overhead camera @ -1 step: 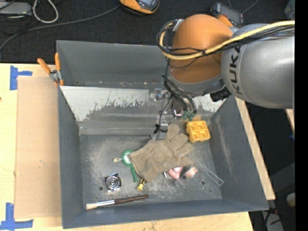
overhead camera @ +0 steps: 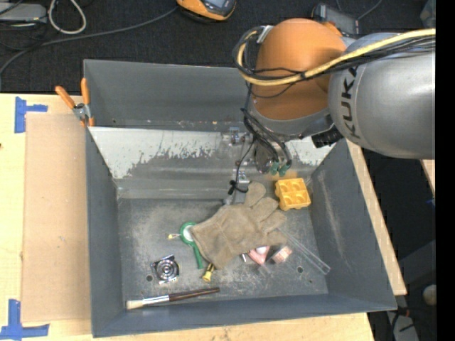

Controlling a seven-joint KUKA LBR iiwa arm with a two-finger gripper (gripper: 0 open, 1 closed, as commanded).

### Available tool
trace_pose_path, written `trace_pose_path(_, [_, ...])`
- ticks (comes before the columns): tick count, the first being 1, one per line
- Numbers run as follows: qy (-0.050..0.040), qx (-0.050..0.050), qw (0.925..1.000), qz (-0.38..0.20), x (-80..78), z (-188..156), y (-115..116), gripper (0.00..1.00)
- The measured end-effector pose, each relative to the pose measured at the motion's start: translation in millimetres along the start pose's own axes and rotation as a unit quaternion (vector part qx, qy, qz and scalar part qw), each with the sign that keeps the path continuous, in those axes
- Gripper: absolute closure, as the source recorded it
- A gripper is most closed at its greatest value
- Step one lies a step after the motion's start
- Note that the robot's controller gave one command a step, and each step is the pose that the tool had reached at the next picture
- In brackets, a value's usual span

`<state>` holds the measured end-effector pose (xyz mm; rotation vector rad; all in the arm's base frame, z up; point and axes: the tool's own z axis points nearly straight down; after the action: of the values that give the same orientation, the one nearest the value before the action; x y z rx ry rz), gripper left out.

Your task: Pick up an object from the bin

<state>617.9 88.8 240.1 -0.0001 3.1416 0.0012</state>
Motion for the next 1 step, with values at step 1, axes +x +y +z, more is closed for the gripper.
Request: trace_pose_path(1, [0.0002,0.000,0.9941,-0.108,-2.6,100.5,-19.5,0.00])
